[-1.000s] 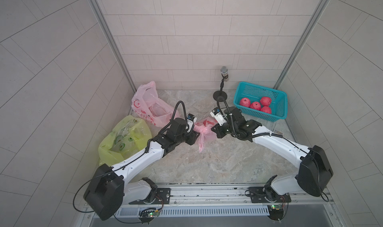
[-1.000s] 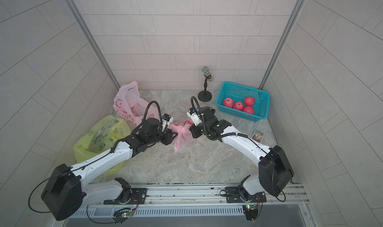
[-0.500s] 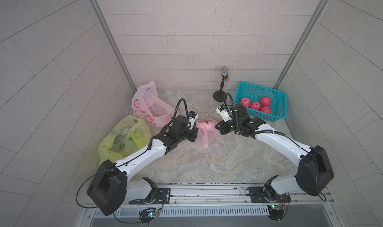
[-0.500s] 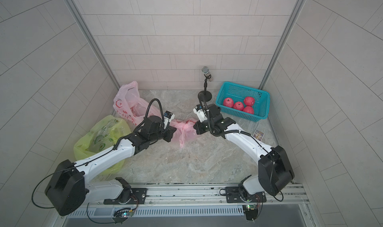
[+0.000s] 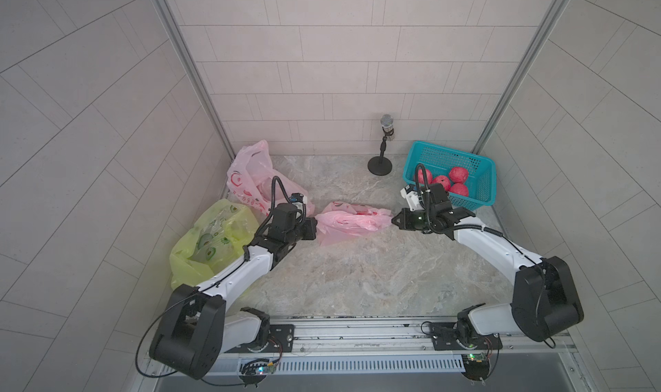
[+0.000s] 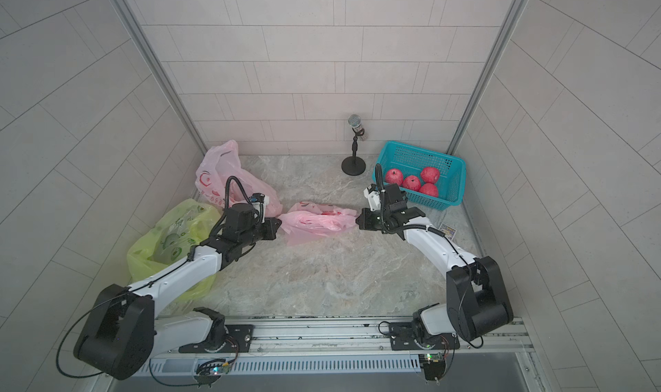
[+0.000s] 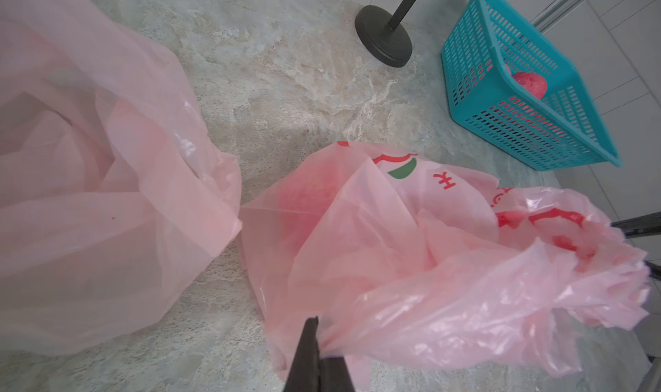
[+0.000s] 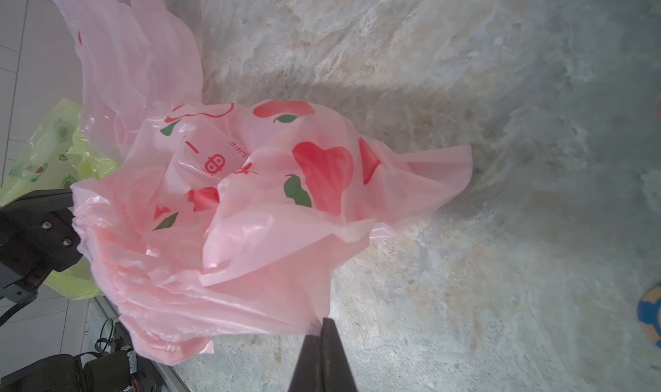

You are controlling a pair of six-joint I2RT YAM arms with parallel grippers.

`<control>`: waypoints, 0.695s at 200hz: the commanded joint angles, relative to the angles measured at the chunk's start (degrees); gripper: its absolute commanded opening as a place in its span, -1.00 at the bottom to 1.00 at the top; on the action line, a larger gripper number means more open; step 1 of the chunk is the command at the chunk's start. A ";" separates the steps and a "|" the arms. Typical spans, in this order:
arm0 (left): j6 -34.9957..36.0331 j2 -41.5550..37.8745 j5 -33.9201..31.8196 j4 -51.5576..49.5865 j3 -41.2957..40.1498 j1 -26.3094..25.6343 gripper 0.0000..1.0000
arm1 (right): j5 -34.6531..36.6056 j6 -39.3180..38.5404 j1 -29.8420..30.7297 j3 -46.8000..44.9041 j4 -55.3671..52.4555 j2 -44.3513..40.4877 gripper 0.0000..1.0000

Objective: Untie the knot of a plastic bag & take out the apple
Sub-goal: Untie the plastic bag at the center of the board.

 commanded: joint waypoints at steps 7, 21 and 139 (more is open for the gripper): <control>-1.39 -0.23 5.60 6.04 0.28 0.49 -0.98 | 1.39 -2.68 0.95 4.33 -4.95 -0.87 -0.58; 0.07 -1.20 6.84 4.24 1.53 0.02 -0.84 | 3.53 -6.48 2.65 7.67 -8.96 -1.89 -0.25; 15.08 -8.68 2.65 -17.68 13.68 -6.19 -0.06 | 15.58 -22.57 21.31 19.74 -16.66 0.10 0.37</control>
